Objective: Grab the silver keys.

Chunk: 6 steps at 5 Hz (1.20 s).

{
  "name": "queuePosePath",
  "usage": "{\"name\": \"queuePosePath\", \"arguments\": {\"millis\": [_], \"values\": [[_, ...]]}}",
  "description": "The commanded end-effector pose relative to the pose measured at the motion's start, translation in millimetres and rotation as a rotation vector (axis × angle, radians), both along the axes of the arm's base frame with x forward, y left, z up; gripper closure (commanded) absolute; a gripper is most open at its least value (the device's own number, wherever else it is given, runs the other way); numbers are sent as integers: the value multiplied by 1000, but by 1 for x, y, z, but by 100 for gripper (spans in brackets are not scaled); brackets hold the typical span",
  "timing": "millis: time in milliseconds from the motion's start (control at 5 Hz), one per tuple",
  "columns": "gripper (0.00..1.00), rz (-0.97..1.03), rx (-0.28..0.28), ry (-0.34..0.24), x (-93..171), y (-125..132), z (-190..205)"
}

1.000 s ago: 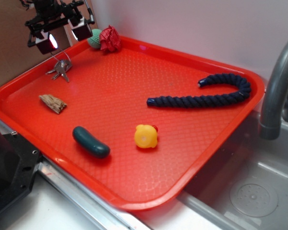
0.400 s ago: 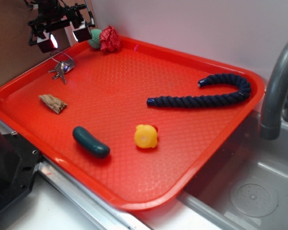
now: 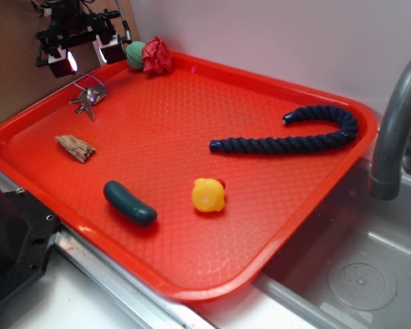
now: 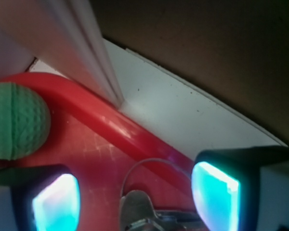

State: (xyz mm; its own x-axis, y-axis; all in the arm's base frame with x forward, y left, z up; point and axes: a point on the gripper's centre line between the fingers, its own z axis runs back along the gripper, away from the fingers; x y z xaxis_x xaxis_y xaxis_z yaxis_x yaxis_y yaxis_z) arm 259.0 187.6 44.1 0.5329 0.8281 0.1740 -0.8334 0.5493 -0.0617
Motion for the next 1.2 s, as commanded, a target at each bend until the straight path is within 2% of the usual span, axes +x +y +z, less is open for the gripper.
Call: {"name": "queuePosePath", "arguments": {"millis": [0,400,800,1000], "values": [[0,-33,67,-25,-37,6,30],[0,-66,94,-10,-50,15,30],[0,-108,106,26,-39,7,19],[0,-133,87,33,-31,2,11]]}}
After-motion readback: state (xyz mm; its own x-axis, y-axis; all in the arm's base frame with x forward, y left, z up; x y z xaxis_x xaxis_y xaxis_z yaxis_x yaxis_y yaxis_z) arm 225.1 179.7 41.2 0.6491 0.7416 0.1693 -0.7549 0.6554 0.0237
